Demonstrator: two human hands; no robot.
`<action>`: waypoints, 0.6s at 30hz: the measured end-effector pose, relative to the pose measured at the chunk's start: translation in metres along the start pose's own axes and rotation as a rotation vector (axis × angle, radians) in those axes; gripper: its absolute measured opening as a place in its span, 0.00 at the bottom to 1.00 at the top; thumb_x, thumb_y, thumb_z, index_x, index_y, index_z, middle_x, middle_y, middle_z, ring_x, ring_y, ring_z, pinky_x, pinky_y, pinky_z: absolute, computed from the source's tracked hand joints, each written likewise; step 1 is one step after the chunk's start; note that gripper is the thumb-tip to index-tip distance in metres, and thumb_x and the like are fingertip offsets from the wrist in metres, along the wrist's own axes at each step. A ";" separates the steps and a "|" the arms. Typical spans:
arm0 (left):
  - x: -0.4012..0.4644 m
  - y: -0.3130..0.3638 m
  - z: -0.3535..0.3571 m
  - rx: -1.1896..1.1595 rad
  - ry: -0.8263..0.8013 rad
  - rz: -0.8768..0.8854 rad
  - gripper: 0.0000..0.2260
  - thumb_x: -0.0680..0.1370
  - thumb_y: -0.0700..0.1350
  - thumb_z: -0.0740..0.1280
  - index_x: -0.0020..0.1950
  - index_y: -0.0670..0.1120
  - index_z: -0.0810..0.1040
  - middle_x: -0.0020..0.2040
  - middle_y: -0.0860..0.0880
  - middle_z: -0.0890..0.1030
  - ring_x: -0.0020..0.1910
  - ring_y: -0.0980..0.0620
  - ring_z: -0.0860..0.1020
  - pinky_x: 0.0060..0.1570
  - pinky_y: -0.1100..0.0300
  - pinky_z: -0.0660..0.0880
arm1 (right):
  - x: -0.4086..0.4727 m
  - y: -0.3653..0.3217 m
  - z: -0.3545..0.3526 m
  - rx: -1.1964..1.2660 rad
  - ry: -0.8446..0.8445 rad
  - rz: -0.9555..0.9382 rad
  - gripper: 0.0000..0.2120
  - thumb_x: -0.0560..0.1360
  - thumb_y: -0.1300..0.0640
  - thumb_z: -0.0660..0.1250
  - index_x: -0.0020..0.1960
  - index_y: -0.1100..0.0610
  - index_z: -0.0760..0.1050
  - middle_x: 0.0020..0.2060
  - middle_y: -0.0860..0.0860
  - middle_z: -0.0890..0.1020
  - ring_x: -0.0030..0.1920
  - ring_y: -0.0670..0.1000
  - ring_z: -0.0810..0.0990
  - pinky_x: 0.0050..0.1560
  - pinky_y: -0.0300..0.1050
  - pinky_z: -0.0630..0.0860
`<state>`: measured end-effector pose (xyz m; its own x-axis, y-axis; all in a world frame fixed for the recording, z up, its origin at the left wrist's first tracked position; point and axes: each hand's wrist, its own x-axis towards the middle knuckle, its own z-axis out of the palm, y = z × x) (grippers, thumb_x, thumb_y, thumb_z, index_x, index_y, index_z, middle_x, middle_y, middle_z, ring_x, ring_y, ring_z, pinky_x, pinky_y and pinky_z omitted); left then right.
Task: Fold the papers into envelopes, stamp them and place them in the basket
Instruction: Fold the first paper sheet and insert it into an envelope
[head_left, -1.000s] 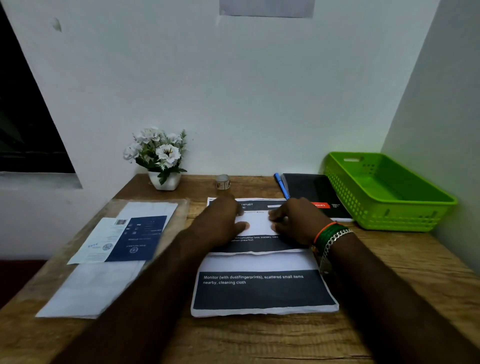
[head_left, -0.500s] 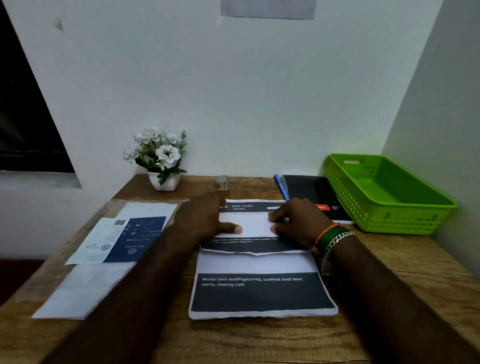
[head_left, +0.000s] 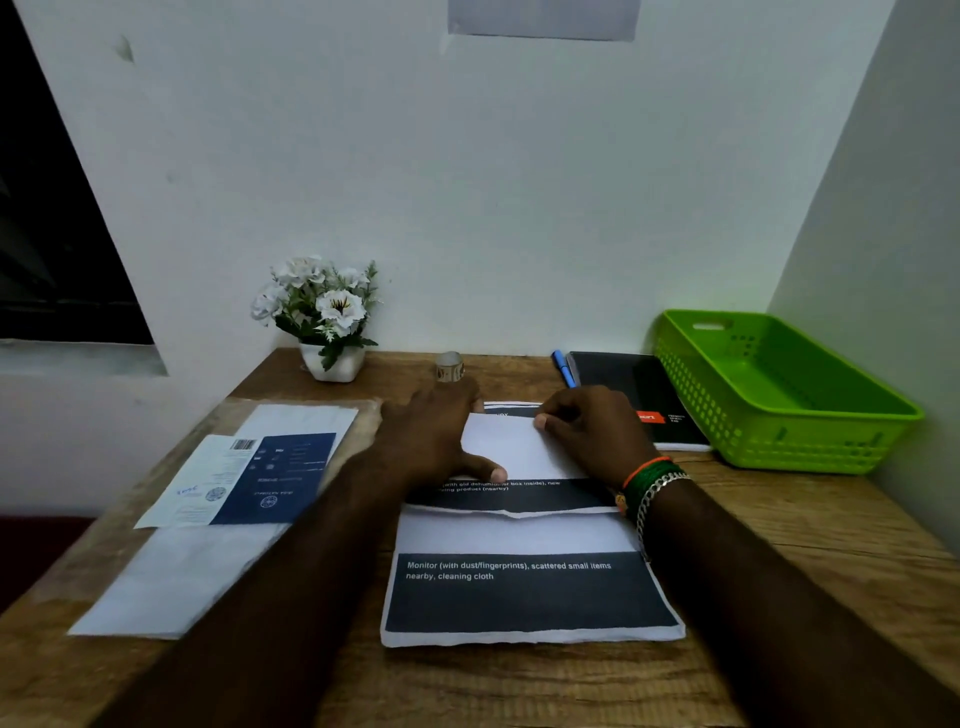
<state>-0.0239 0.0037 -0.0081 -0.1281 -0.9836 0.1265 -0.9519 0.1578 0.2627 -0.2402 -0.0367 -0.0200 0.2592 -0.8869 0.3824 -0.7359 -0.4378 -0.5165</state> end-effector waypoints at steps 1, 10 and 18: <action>-0.001 0.002 0.000 0.026 0.013 -0.002 0.30 0.66 0.69 0.75 0.60 0.58 0.67 0.64 0.52 0.76 0.64 0.46 0.72 0.66 0.40 0.67 | 0.001 0.001 0.000 0.027 0.021 0.002 0.02 0.73 0.53 0.73 0.43 0.50 0.85 0.42 0.46 0.86 0.47 0.47 0.83 0.51 0.42 0.76; 0.004 0.018 0.002 -0.057 0.290 0.037 0.03 0.81 0.57 0.63 0.51 0.59 0.74 0.49 0.59 0.81 0.57 0.51 0.76 0.62 0.44 0.63 | 0.000 -0.005 0.001 0.156 0.043 -0.086 0.03 0.74 0.58 0.72 0.42 0.52 0.81 0.39 0.42 0.83 0.44 0.40 0.80 0.47 0.25 0.68; 0.001 -0.052 -0.025 -0.201 0.113 -0.120 0.06 0.79 0.54 0.69 0.45 0.54 0.79 0.44 0.58 0.81 0.48 0.58 0.78 0.54 0.53 0.67 | 0.002 0.000 -0.002 0.160 0.033 -0.042 0.04 0.74 0.60 0.73 0.41 0.55 0.81 0.37 0.42 0.82 0.43 0.43 0.80 0.46 0.37 0.70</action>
<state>0.0324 -0.0031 0.0026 0.0251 -0.9822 0.1863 -0.8826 0.0658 0.4655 -0.2411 -0.0387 -0.0179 0.2654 -0.8631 0.4296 -0.6154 -0.4947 -0.6137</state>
